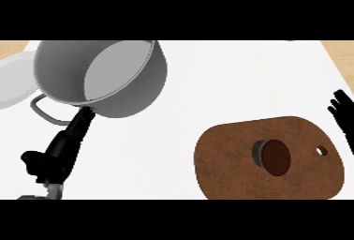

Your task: Pick the cupcake from the cutting board and place it in the pot

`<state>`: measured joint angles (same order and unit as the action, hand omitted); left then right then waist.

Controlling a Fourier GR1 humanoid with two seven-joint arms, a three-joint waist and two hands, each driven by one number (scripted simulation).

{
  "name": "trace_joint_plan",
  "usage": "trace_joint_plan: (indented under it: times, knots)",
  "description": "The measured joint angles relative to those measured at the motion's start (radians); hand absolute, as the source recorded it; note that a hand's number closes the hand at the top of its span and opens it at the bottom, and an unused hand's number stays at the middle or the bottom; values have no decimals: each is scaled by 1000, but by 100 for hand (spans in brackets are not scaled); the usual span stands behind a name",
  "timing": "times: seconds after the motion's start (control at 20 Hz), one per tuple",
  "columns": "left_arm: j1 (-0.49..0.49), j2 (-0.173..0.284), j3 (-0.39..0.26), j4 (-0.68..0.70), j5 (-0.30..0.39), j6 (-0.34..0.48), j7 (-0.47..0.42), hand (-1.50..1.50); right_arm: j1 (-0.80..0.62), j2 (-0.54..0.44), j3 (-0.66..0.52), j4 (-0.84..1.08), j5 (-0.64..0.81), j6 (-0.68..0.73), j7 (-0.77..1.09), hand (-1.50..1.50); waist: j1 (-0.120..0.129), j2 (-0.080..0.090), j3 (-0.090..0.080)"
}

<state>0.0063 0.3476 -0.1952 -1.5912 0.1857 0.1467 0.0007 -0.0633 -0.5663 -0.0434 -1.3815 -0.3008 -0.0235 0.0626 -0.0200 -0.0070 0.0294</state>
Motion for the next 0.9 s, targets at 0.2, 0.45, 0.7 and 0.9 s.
trace_joint_plan:
  times: [0.2,0.45,0.7,0.9]
  knots:
    - [11,-17,-24,-39,28,-31,28,0,43,58,-74,-22,-8,-83,-105,-150,-2,-2,-16]
    - [50,-46,-68,-73,98,-83,80,0,139,101,-121,45,93,-290,-110,-150,-9,12,-27]
    - [25,-66,-82,-82,155,-112,172,0,199,194,-15,-12,268,-523,0,-150,6,6,-31]
    - [15,-75,-82,-82,172,-125,203,0,291,152,85,-193,399,-563,158,-150,7,2,-31]
